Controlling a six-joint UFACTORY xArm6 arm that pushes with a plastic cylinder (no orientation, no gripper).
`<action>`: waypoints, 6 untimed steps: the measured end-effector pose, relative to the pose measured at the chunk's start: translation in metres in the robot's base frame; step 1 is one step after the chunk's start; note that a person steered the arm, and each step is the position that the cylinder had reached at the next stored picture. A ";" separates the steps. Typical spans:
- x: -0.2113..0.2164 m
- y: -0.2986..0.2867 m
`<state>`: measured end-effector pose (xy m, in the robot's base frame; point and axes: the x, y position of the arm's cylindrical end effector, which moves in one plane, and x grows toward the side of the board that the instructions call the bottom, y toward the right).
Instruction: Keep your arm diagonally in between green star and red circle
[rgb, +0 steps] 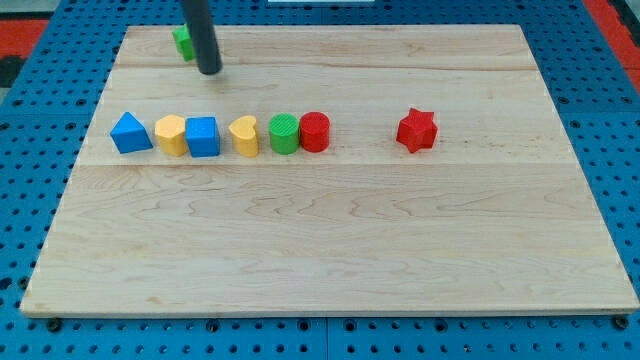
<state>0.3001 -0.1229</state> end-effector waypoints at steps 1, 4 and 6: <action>0.011 0.035; 0.011 0.037; 0.011 0.037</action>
